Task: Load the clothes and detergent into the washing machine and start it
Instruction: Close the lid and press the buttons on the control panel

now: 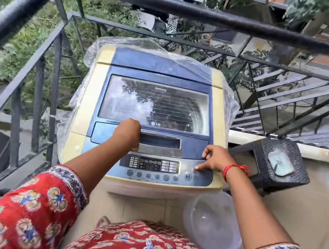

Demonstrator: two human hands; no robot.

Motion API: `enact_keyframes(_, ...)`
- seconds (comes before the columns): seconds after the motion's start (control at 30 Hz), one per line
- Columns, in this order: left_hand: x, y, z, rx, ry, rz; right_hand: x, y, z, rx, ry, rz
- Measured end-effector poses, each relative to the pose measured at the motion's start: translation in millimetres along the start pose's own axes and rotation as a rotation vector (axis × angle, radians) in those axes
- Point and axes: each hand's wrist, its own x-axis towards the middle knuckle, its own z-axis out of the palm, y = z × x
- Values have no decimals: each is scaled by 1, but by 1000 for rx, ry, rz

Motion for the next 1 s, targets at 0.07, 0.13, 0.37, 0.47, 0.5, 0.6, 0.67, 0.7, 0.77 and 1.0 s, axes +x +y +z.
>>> enact_keyframes(0.07,3,-6,1,-52,-5,27,-1,-2,-1,8,-5,9)
enact_keyframes(0.13,-2,-9,-3,-120,-71,-9,-2,-3,-2,5,-12,13)
enact_keyframes(0.37,-8,-16,-1,-249,-14,-51,-3,-1,2,2,10,-3)
enact_keyframes(0.47,-10,-15,-4,-262,-6,-14,-3,-2,3,4,18,-2)
enact_keyframes(0.5,-10,-15,-4,-264,-3,-20,-3,-1,5,0,27,-8)
enact_keyframes(0.6,-6,-16,-2,-237,-17,-7,-4,2,9,1,70,-32)
enact_keyframes(0.67,-4,-17,-1,-213,-33,2,-4,5,12,26,104,-31)
enact_keyframes(0.7,-3,-18,0,-218,-31,9,-5,6,14,39,122,-29)
enact_keyframes(0.77,-3,-18,1,-222,-32,14,-6,9,18,51,154,-35)
enact_keyframes(1.0,-7,-25,7,-343,22,16,-14,11,17,45,142,-81)
